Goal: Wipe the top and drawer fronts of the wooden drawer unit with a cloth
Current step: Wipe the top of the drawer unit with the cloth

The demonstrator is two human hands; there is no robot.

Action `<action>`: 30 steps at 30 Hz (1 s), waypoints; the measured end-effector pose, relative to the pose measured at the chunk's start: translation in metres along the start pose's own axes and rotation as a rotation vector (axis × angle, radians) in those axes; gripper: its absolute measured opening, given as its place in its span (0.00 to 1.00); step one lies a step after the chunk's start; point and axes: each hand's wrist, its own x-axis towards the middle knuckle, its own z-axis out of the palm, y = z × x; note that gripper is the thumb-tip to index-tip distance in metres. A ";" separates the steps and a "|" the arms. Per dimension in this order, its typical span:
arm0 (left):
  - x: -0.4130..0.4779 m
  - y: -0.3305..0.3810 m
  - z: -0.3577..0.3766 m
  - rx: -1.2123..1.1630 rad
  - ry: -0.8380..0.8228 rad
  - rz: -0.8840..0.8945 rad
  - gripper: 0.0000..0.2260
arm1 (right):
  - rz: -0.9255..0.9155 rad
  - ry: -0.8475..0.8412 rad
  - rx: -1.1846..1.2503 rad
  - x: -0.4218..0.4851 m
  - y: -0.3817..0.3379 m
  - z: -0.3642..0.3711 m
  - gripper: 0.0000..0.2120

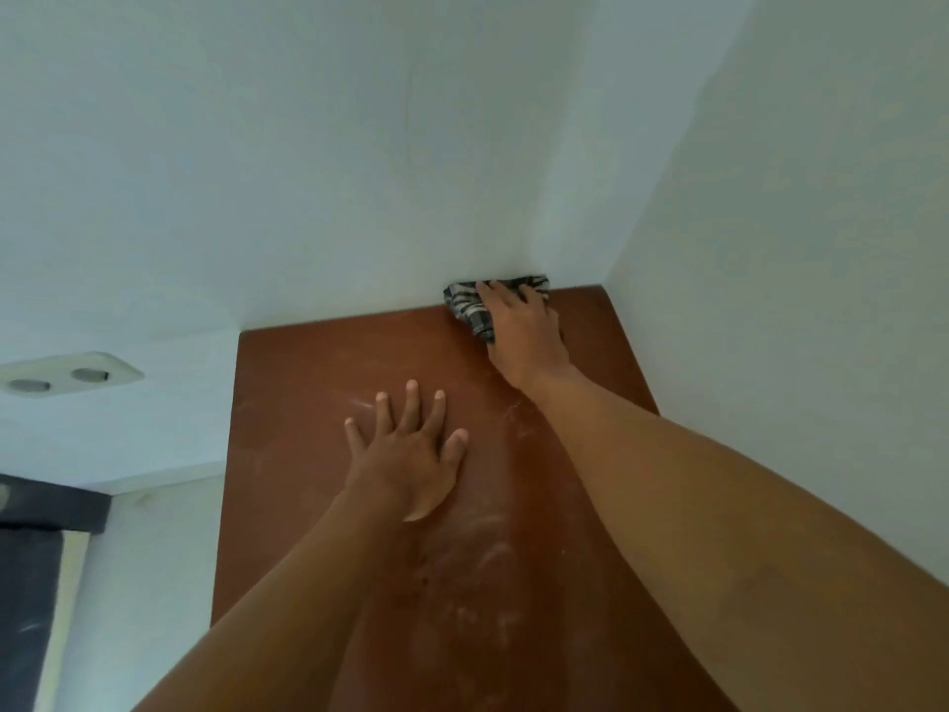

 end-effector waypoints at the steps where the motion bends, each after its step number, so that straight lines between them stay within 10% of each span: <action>1: 0.000 0.000 0.001 0.000 0.008 0.004 0.30 | 0.016 -0.012 -0.012 0.001 0.001 0.009 0.34; 30: -0.049 0.014 0.023 0.044 0.033 -0.073 0.34 | 0.017 -0.095 -0.114 -0.311 0.022 0.047 0.39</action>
